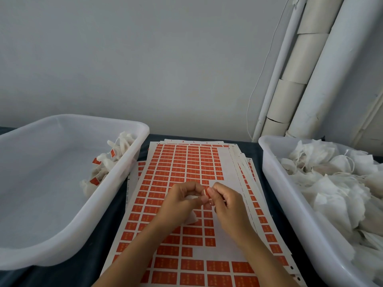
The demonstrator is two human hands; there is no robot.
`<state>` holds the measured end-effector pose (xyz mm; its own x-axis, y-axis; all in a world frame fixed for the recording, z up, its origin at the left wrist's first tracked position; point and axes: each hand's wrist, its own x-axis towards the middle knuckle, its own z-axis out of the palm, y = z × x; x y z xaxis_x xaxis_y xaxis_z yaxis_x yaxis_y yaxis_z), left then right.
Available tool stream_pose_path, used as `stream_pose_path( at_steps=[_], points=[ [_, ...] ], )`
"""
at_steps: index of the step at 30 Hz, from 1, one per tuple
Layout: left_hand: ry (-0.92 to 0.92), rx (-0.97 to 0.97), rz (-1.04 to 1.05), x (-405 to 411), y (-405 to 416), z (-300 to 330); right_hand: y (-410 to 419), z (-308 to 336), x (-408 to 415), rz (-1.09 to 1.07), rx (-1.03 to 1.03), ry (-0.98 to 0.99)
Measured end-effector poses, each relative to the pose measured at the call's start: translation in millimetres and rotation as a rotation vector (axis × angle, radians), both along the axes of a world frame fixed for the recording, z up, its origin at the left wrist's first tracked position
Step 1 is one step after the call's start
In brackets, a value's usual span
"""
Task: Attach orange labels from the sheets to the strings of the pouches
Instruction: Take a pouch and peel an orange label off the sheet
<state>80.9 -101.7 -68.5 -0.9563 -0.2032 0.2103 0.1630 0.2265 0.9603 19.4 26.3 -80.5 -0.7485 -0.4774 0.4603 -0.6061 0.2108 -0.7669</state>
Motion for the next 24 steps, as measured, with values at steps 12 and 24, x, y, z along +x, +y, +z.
stream_pose_path(
  at_steps=[12,24],
  points=[
    [-0.002,-0.091,0.075,-4,0,-5,-1,-6,-2,0.066,0.024,-0.148],
    [-0.429,-0.608,0.068,27,-38,1,4,-9,-8,0.067,-0.012,-0.296]
  ],
)
